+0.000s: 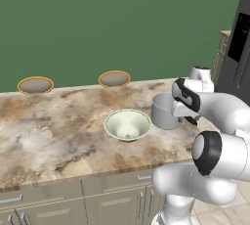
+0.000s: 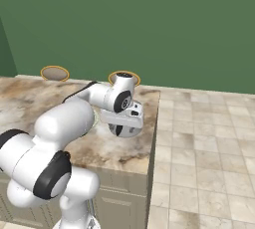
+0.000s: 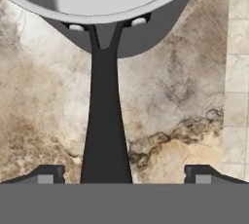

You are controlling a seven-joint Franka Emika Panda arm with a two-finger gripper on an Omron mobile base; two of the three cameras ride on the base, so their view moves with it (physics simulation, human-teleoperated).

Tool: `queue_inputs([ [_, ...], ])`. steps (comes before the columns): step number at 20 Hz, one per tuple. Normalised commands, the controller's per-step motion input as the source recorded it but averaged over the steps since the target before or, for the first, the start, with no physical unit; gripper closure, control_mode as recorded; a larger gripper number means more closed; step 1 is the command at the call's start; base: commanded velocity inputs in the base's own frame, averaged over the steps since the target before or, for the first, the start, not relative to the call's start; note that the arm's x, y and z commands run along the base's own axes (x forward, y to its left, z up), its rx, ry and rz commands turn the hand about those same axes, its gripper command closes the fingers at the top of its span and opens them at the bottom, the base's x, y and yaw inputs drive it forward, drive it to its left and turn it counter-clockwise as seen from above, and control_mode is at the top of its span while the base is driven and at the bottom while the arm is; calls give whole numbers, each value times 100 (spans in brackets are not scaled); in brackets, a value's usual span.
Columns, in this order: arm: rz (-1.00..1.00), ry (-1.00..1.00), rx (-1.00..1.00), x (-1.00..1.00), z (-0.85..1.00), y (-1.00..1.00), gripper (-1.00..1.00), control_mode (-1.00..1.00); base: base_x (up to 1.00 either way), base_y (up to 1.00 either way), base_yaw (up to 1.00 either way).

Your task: Pick the bowl and saucepan and place them in the sink. Then turn on the water.

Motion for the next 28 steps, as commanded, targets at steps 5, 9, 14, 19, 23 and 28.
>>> queue_inputs([
  [5, 0, 0, 0, 0, 0, 0, 100, -100, 0, 0, 0],
  [9, 0, 0, 0, 0, 0, 0, 100, -100, 0, 0, 0],
  [14, 0, 0, 0, 0, 12, 0, 100, -100, 0, 0, 0],
  [19, 0, 0, 0, -9, 51, 0, 100, -100, 0, 0, 0],
  [23, 0, 0, 0, -11, 58, 0, 100, -100, 0, 0, 0],
  [28, 0, -1, 0, -25, 48, 0, 100, -100, 0, 0, 0],
])
